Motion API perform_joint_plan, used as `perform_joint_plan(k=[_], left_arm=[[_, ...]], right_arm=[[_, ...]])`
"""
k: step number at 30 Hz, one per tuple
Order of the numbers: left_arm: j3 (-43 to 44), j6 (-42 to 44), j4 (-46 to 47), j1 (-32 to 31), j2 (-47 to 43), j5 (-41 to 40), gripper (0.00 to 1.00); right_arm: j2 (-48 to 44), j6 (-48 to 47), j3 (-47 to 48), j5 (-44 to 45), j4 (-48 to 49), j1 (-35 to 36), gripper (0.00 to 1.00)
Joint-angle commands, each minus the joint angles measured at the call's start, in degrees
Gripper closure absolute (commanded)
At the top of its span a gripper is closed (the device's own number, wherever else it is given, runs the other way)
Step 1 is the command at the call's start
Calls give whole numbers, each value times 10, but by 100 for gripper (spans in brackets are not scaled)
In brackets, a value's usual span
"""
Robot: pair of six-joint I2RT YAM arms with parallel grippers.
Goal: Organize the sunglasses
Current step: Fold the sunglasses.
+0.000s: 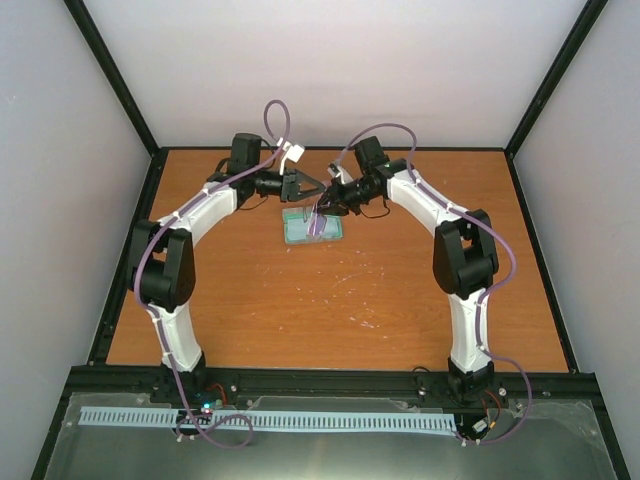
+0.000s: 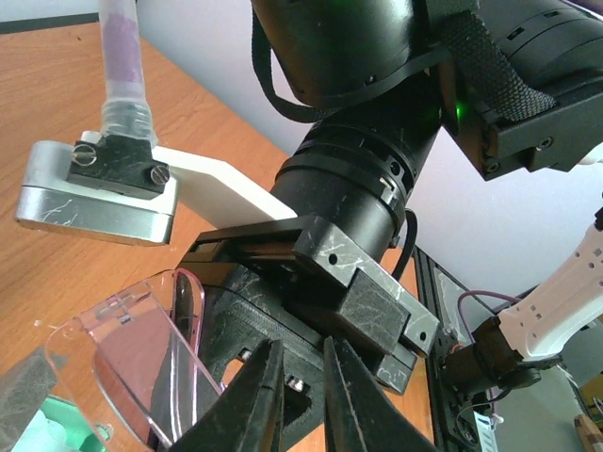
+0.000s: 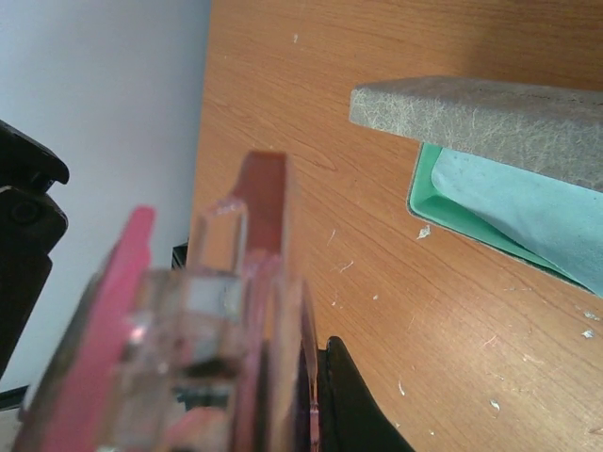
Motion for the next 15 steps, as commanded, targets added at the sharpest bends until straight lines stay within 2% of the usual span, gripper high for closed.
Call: perform_joint_plan(k=[1,8,15], left_arm=[[-1,35,-26,3,-20,5,85],[-20,113,-84,3,-4,-23,85],[-23,125,-93,3,11,-29,83]], right_arm=[[0,12,20,2,12,2,97],[-42,59,-15,-19,80,-8,97],[-60,73,-23,-30,97,-10,97]])
